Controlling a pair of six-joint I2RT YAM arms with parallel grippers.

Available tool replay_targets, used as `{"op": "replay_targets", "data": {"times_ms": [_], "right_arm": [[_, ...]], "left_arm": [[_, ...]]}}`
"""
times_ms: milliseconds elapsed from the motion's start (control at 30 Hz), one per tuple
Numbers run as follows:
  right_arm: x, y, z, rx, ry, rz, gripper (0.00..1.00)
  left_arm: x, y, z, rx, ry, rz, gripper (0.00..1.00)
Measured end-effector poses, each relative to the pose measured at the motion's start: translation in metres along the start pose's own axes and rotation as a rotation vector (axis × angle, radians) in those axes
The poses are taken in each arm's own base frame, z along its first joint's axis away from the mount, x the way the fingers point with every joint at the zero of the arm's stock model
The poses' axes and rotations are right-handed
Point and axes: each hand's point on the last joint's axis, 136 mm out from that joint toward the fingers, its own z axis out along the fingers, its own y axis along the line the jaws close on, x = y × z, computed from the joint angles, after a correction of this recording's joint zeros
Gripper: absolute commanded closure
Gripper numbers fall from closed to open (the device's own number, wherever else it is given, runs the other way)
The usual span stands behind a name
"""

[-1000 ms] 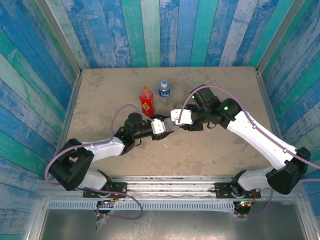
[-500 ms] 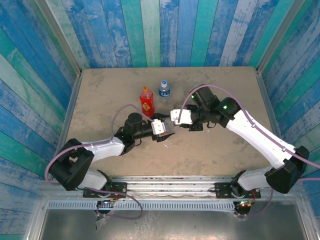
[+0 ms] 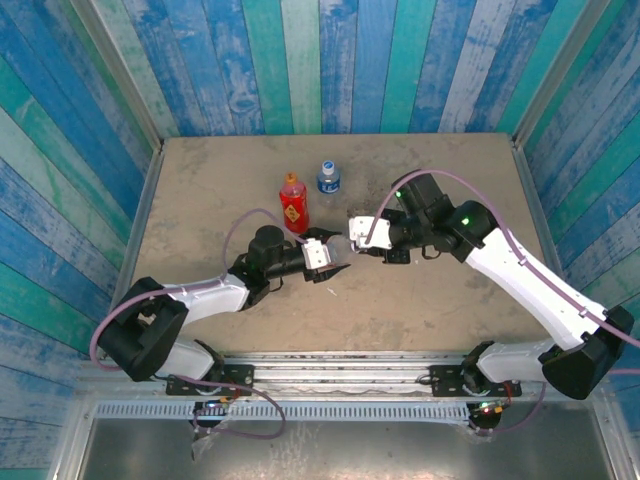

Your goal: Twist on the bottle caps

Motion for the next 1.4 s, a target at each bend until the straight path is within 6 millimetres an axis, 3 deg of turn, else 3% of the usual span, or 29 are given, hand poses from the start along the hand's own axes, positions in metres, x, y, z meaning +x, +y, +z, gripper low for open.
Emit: {"op": "replay_targets", "data": {"times_ms": [300,400,567,667,767,933,1067,1200,1333,1400], "right_arm": [[-0.001,0.003,0.0,0.016,-0.034,0.146,0.76],[0.0,0.001,0.0,0.044,-0.056,0.306,0.78],[0.002,-0.007,0.003,0.1,-0.113,0.759,0.87],[0.002,-0.009,0.008,0.088,-0.149,1.038,0.75],[0.002,-0.009,0.012,0.072,-0.163,1.152,0.57],[-0.003,-0.017,-0.002,0.131,-0.219,1.069,0.35],[-0.005,-0.031,-0.034,0.267,-0.306,0.965,0.01],[-0.014,-0.035,-0.057,0.345,-0.428,0.84,0.0],[-0.027,-0.032,-0.058,0.324,-0.504,0.727,0.01],[-0.038,-0.031,-0.057,0.289,-0.541,0.668,0.12]], "left_arm": [[0.002,0.0,0.0,-0.007,0.004,-0.003,0.37],[0.002,0.002,-0.001,-0.02,0.004,-0.001,0.37],[0.004,0.009,-0.002,-0.07,0.015,0.009,0.36],[0.007,0.01,-0.003,-0.086,0.025,0.002,0.36],[0.011,0.009,-0.004,-0.087,0.036,-0.021,0.36],[0.006,0.009,-0.004,-0.069,0.008,-0.094,0.36],[0.0,0.018,-0.011,-0.058,-0.046,-0.204,0.36],[-0.02,0.024,-0.018,-0.022,-0.144,-0.274,0.36],[-0.043,0.016,-0.022,0.058,-0.238,-0.311,0.36],[-0.054,0.012,-0.024,0.1,-0.282,-0.324,0.36]]}}
